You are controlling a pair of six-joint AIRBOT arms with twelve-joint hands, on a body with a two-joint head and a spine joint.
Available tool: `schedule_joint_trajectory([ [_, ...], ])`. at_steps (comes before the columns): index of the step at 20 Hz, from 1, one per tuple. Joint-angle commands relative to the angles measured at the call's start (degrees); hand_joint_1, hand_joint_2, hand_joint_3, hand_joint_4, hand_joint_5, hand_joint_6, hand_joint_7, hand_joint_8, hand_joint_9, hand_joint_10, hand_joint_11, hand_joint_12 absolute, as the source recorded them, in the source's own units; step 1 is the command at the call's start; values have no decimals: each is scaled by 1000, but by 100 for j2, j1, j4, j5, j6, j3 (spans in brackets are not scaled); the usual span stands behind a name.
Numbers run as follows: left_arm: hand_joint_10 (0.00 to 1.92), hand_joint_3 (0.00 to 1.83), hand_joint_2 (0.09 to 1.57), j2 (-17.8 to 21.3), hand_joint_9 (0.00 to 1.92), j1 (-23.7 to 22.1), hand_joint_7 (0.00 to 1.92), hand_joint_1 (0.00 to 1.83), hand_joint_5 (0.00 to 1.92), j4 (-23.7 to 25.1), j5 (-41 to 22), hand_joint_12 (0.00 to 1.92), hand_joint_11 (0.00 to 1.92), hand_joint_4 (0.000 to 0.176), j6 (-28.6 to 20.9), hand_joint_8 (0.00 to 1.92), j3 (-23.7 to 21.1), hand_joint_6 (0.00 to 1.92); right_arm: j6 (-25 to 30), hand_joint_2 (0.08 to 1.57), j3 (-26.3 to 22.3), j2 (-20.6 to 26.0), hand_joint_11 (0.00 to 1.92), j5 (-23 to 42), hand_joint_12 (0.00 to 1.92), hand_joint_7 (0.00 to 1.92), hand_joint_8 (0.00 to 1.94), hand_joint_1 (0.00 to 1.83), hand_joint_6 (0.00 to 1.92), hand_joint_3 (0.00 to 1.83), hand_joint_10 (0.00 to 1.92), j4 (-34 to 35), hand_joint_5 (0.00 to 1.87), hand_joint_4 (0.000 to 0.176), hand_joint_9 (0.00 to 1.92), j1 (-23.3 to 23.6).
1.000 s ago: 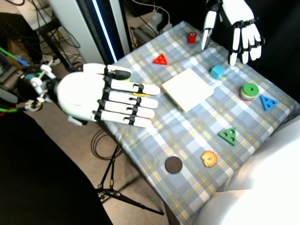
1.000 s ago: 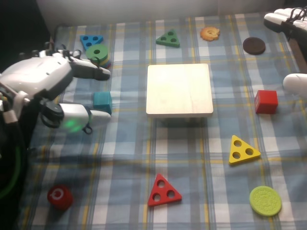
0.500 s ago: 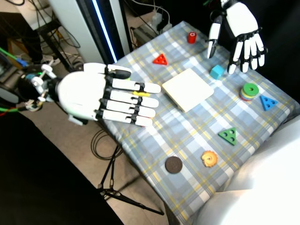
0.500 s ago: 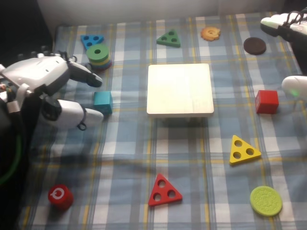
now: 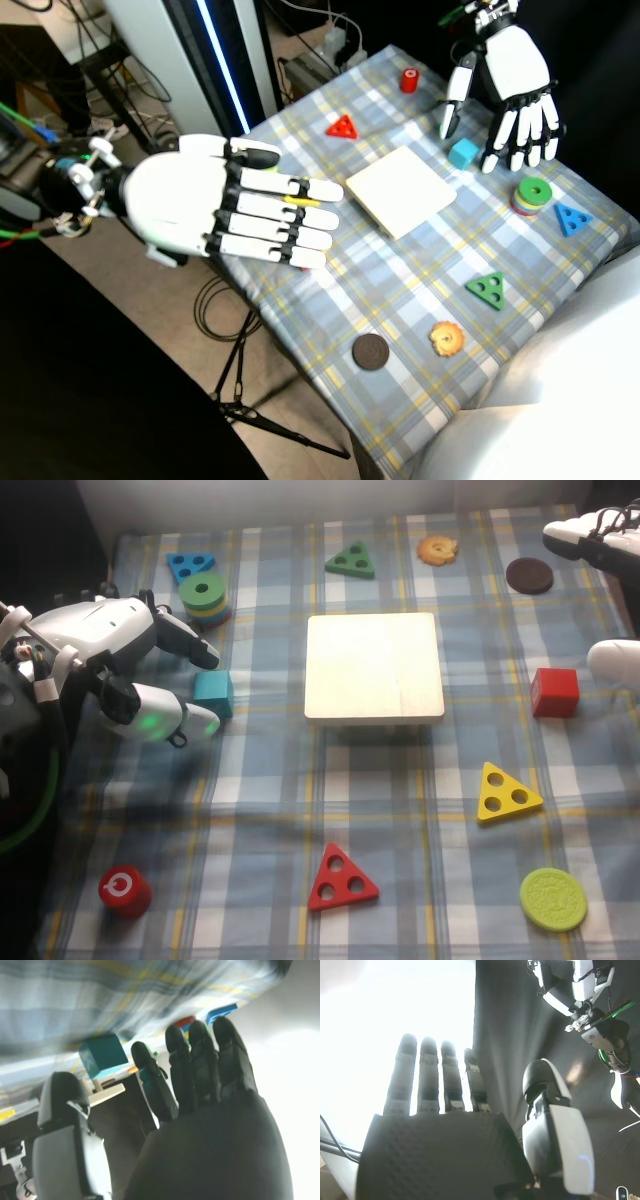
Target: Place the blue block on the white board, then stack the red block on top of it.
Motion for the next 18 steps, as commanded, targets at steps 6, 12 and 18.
schedule_joint_trajectory([
  [6, 10, 3, 995, -74, 335, -99, 538, 901, 752, 155, -460, 405, 16, 141, -4, 11, 32, 0, 18, 1302, 23, -30, 137, 665, 44, 226, 6, 69, 0, 5, 4, 118, 88, 63, 184, 42],
  [12, 0, 0, 1126, -101, 469, -167, 679, 984, 938, 174, -488, 627, 0, 164, -4, 1, 30, 786, 18, 1318, 22, -37, 154, 665, 48, 243, 6, 41, 1, 7, 6, 122, 89, 60, 204, 38],
  [18, 13, 0, 1156, -137, 572, -197, 785, 976, 883, 167, -505, 681, 0, 176, -11, 11, 28, 1119, 19, 1333, 22, -47, 159, 666, 47, 266, 9, 69, 2, 7, 8, 158, 94, 63, 218, 22],
])
